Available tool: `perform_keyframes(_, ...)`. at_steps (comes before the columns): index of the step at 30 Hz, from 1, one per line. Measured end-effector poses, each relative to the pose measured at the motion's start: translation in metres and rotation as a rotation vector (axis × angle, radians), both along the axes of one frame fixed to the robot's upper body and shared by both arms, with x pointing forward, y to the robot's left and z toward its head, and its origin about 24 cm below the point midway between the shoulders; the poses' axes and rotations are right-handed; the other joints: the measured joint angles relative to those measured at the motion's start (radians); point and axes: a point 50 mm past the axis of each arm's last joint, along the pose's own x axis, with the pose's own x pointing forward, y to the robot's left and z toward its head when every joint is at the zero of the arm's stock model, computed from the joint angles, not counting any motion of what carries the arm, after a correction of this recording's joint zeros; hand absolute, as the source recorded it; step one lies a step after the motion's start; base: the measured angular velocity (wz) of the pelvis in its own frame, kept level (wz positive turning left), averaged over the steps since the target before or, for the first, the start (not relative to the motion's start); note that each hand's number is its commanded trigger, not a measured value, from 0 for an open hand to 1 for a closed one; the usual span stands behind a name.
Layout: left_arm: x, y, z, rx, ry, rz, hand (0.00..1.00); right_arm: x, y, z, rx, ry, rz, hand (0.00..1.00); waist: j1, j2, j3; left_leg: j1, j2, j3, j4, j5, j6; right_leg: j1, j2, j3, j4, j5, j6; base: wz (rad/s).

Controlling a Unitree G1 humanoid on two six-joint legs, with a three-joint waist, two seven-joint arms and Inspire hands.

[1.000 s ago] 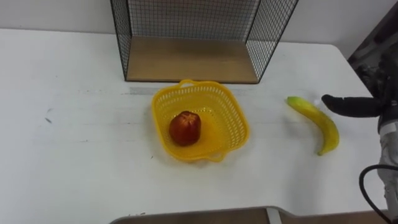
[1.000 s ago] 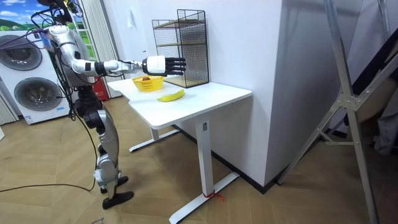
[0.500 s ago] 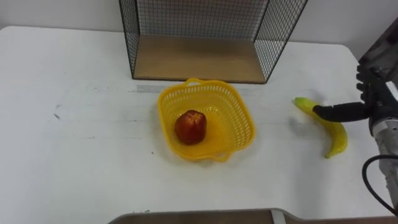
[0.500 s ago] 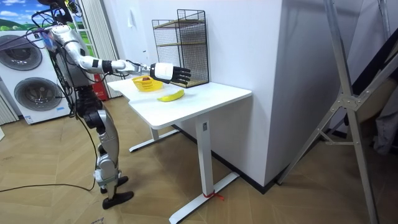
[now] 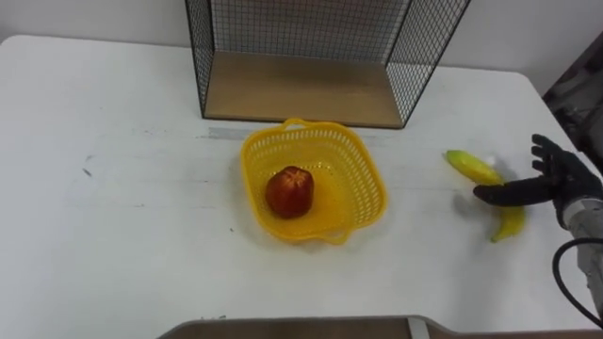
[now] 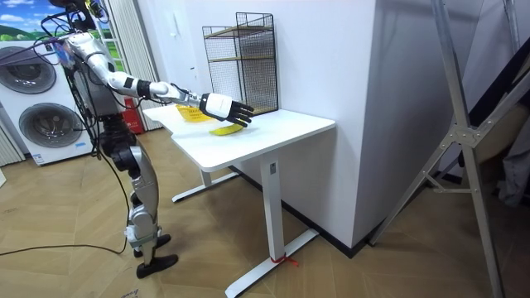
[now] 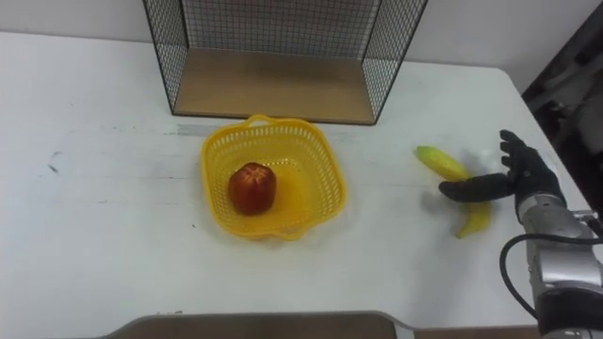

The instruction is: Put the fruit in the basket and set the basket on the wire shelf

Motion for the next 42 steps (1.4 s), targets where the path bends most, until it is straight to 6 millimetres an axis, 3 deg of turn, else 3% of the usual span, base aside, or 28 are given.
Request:
perform_keyframes(4,0.0,0.001,0.0,0.003,-0.004,0.009,0.0,-0.003,-0.003,-0.004,-0.025,0.047,0.017,0.0,-0.001,0.008,0.0032,0.008,-0.001,-0.005,0.0,0.0,0.0,0.011,-0.001,-0.008,-0.001,0.0,0.0,0.04)
perform_keyframes(6,0.0,0.001,0.0,0.003,-0.004,0.009,0.0,-0.005,-0.006,-0.005,-0.038,0.07,0.026,0.0,-0.001,0.016,-0.0002,0.009,-0.001,-0.007,0.0,0.0,0.0,0.012,-0.001,-0.01,-0.001,0.0,0.0,0.0)
perform_keyframes(12,0.001,0.001,0.0,0.004,-0.006,0.008,0.0,-0.005,-0.006,-0.006,-0.069,0.106,0.06,0.0,0.001,0.028,0.0008,0.009,0.0,-0.008,0.0,0.0,-0.001,0.012,0.0,-0.012,0.0,0.0,0.0,0.0)
perform_keyframes(18,0.005,0.002,0.001,0.005,-0.018,0.005,0.0,-0.008,-0.008,-0.01,-0.115,0.149,0.075,0.0,0.022,0.021,0.0013,0.015,0.0,-0.008,0.0,0.001,-0.001,0.011,0.0,-0.011,-0.001,0.0,0.0,0.0)
perform_keyframes(21,0.005,0.002,0.001,0.004,-0.017,0.006,0.0,-0.009,-0.007,-0.014,-0.129,0.18,0.086,0.0,0.028,0.013,-0.0033,0.018,0.0,-0.009,-0.001,0.001,-0.001,0.013,0.0,-0.013,0.0,0.0,0.0,0.0)
perform_keyframes(26,0.006,0.001,0.0,0.002,-0.019,0.006,0.0,-0.008,-0.006,-0.017,-0.147,0.218,0.105,0.0,0.033,0.009,-0.0039,0.022,0.0,-0.01,-0.001,0.0,-0.001,0.017,-0.001,-0.022,0.001,0.0,0.0,0.0)
perform_keyframes(29,0.006,0.002,0.0,0.002,-0.019,0.006,0.0,-0.009,-0.007,-0.017,-0.176,0.237,0.116,0.0,0.039,0.013,-0.0007,0.02,0.0,-0.01,0.0,0.0,-0.001,0.018,-0.001,-0.029,0.001,0.0,0.0,0.0)
perform_keyframes(34,0.004,0.002,0.0,0.004,-0.002,0.005,0.0,-0.009,-0.007,-0.017,-0.219,0.259,0.128,0.0,0.048,0.01,-0.0023,0.012,-0.001,-0.024,0.001,0.0,-0.001,0.024,-0.001,-0.052,0.002,0.0,0.0,0.07)
perform_keyframes(42,0.005,0.003,-0.001,0.005,0.032,-0.015,0.0,-0.007,-0.005,-0.017,-0.317,0.311,0.189,0.0,0.064,0.002,-0.0018,0.02,-0.002,-0.032,0.003,0.001,-0.002,0.025,0.0,-0.051,0.001,0.001,-0.001,0.01)
